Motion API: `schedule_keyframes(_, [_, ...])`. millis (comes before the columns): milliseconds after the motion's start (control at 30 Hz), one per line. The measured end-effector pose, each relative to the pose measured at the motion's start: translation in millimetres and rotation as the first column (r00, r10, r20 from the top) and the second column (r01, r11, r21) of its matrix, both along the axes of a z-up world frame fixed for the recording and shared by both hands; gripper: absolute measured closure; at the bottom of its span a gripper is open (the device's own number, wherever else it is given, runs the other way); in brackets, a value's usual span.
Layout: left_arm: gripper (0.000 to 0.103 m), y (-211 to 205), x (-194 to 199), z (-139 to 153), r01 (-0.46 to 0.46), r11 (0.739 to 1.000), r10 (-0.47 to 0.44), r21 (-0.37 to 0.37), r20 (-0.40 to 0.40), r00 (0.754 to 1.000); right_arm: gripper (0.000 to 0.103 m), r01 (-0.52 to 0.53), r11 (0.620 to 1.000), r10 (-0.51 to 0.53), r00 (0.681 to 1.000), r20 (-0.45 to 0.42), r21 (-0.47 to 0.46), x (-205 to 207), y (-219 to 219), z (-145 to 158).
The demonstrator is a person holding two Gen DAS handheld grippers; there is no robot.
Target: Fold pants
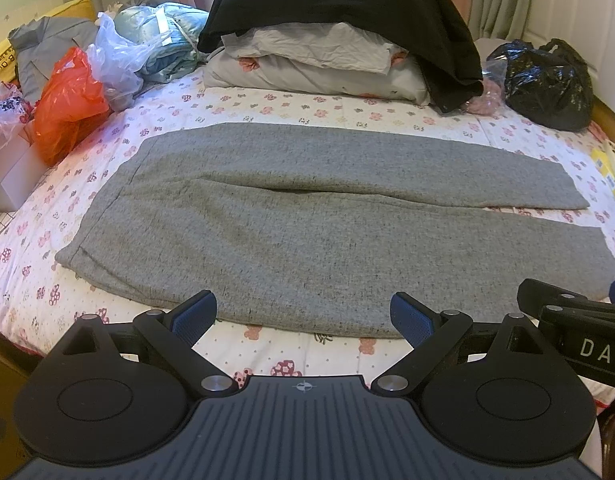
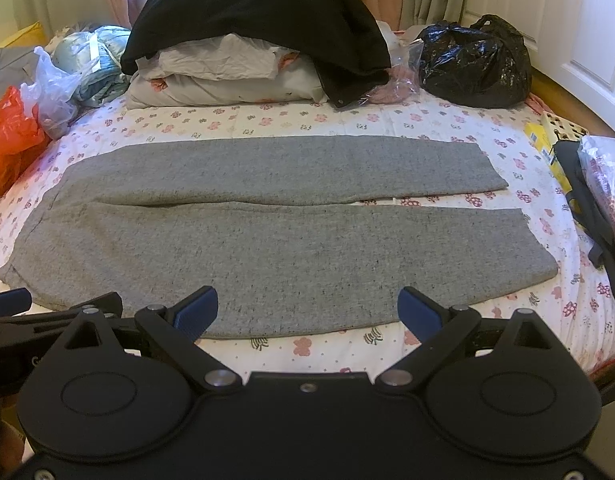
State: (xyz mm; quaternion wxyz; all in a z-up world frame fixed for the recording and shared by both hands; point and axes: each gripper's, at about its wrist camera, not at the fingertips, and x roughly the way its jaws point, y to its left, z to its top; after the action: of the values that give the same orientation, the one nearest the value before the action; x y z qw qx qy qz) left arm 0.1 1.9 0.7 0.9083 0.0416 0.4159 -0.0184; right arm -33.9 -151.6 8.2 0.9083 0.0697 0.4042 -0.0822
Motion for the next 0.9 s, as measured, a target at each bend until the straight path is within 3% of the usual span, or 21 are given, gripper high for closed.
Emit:
schedule_keyframes(700, [0.009,0.2,0.9,-1.6,-0.003,1.000,0.002,-0.012,-0.022,1.000,0.007,-0.003,1.000,0.003,1.000,-0.006,0.011,-0.6,0.3,-2.5])
schedule_keyframes(900, [0.009,-0.2,-0.1,-2.6,0.001,1.000,-0.001,0.000,0.016,1.000,0.007,-0.003,1.000,0.003,1.000,-0.007,0.012,-0.5,0.2,-2.5])
